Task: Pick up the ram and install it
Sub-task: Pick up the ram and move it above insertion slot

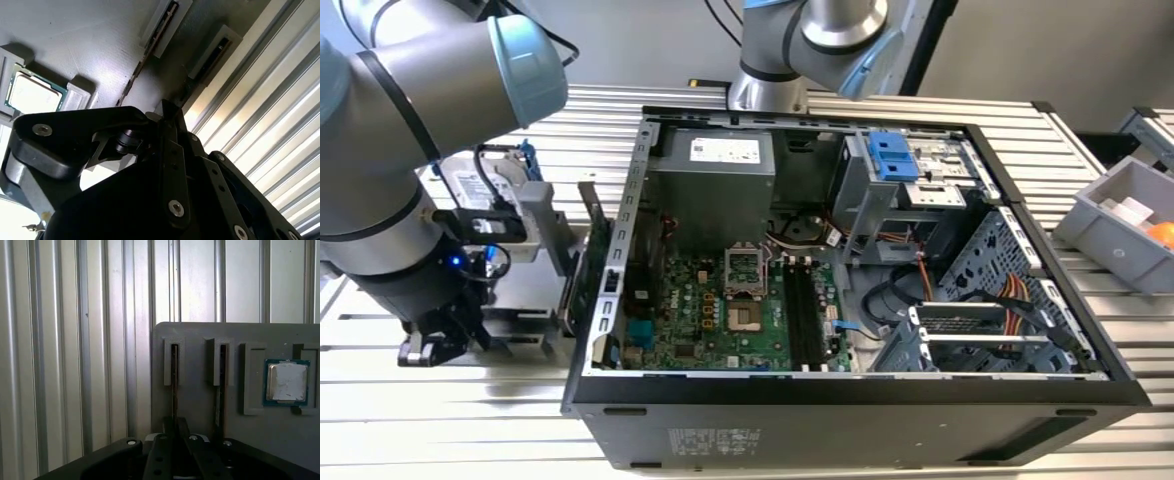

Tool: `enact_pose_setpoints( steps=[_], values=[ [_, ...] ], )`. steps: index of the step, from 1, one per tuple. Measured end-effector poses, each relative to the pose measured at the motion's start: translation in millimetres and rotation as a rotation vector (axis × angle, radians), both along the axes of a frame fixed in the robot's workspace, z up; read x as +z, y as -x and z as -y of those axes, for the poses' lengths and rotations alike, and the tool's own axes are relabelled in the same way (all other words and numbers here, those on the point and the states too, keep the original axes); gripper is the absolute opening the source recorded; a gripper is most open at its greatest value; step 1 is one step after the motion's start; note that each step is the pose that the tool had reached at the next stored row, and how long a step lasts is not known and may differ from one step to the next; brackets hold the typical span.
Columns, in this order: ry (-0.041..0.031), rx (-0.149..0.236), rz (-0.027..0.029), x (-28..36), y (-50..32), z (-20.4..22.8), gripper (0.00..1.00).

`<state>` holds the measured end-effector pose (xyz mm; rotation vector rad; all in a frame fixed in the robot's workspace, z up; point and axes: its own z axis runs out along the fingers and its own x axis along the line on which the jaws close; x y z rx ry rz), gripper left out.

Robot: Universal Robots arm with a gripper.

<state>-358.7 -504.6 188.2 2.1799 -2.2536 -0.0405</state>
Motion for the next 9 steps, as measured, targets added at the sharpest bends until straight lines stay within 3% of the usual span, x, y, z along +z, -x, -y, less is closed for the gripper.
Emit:
enact_pose_setpoints(
  steps=[9],
  values=[
    [0.0001, 0.000, -0.0001, -0.4, 0.0, 0.0, 0.00]
  ],
)
